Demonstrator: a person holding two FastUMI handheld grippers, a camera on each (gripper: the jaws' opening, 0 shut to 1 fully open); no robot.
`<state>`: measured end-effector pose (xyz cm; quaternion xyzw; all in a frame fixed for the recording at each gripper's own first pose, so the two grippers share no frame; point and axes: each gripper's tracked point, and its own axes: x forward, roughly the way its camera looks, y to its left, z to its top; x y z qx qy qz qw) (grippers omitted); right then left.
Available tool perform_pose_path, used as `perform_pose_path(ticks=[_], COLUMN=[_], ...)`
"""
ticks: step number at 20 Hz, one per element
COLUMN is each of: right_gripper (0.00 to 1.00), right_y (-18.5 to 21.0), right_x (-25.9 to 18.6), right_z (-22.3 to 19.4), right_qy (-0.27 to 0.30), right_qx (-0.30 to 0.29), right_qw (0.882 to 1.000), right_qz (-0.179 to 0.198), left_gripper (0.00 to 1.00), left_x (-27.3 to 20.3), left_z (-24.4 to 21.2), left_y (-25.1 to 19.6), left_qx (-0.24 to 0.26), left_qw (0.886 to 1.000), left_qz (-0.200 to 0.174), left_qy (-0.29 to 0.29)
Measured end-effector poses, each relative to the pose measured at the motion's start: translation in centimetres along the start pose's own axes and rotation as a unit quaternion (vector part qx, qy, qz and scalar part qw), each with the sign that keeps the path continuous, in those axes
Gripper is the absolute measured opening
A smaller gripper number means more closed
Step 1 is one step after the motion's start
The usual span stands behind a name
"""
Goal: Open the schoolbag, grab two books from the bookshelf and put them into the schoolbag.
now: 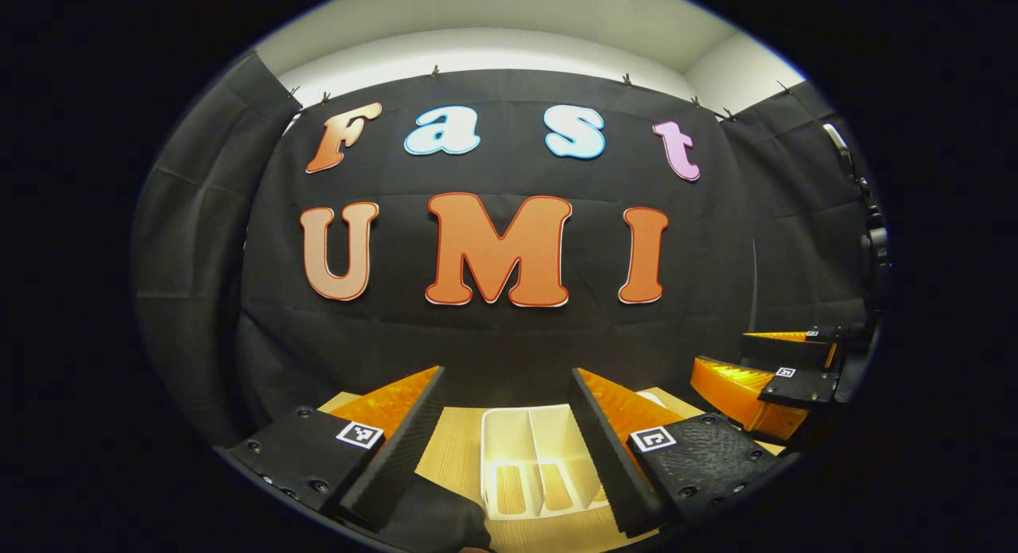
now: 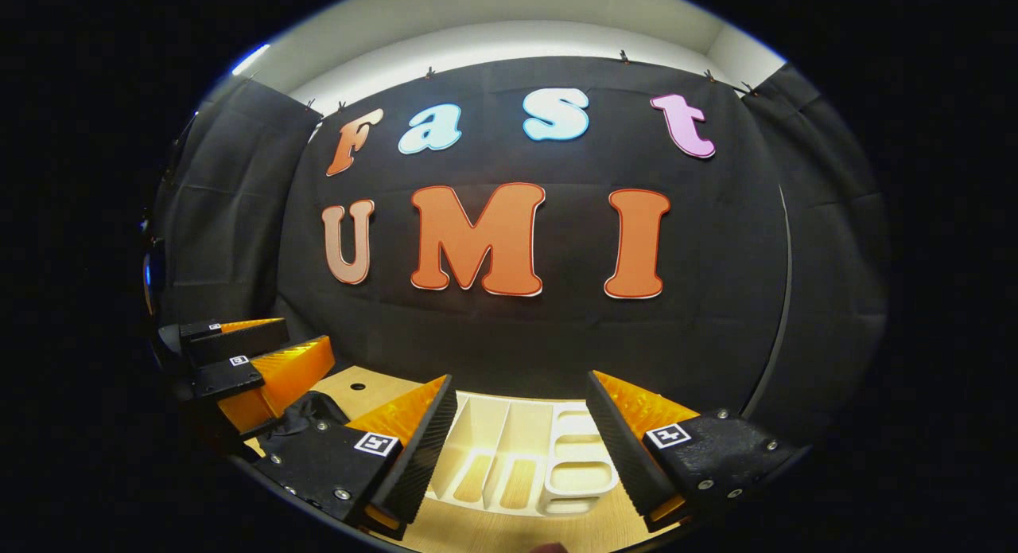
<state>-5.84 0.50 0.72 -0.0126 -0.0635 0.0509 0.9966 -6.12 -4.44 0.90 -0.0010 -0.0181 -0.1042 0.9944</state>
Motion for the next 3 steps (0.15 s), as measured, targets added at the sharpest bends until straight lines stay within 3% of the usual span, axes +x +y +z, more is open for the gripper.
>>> perform_pose_path(ticks=[3], right_gripper=[0.97], right_y=[0.21], right_x=[0.40], right_z=[-0.39], right_qy=[0.001], right_qx=[-0.007], right_qw=[1.000], right_qz=[-0.005], left_gripper=[0.94], left_x=[0.28], left_z=[-0.10], left_y=[0.99], left_qx=[0.008], left_qw=[1.000], left_qz=[0.003], left_qy=[-0.009])
